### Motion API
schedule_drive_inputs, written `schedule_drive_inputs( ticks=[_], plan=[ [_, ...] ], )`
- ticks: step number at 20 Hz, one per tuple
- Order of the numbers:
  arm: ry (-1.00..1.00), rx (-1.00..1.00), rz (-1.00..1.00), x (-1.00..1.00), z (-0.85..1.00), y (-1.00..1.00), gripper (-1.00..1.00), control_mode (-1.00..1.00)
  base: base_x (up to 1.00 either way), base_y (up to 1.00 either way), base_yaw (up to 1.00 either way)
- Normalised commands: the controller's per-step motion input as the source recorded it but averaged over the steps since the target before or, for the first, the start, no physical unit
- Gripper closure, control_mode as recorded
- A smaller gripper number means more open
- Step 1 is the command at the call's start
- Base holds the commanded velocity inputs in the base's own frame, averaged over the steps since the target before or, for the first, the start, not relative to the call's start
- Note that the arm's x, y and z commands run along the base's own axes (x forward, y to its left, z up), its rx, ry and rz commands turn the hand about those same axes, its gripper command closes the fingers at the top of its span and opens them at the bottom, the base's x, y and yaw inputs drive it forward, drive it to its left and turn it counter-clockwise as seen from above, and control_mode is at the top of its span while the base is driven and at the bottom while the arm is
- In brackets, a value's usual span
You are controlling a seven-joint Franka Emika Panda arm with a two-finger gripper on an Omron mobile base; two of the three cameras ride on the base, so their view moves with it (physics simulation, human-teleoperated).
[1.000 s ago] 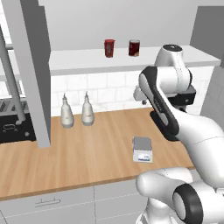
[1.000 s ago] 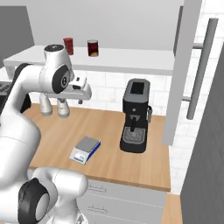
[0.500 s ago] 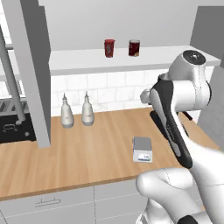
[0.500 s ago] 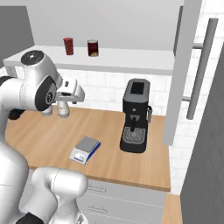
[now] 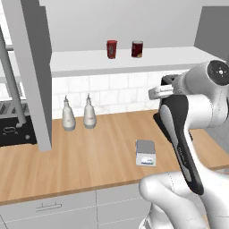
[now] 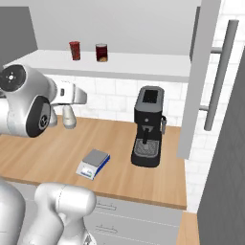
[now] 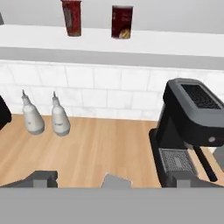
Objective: Pick the canned food and place it on the digital scale for weighing, and close the cabinet.
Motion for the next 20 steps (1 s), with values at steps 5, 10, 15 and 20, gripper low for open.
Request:
schedule_drive_inputs(
  ticks=[5,10,15,20],
  plan=[
    [-0.13,0.00,0.00,-0.11,0.62,0.00,-1.00,-1.00,0.00,0.00,0.00],
    [-0.05,0.00,0.00,-0.14,0.75,0.00,-1.00,-1.00,0.00,0.00,0.00],
    [-0.13,0.00,0.00,-0.12,0.59,0.00,-1.00,-1.00,0.00,0.00,0.00],
    [-0.27,0.00,0.00,0.02,0.06,0.00,-1.00,-1.00,0.00,0.00,0.00]
  ],
)
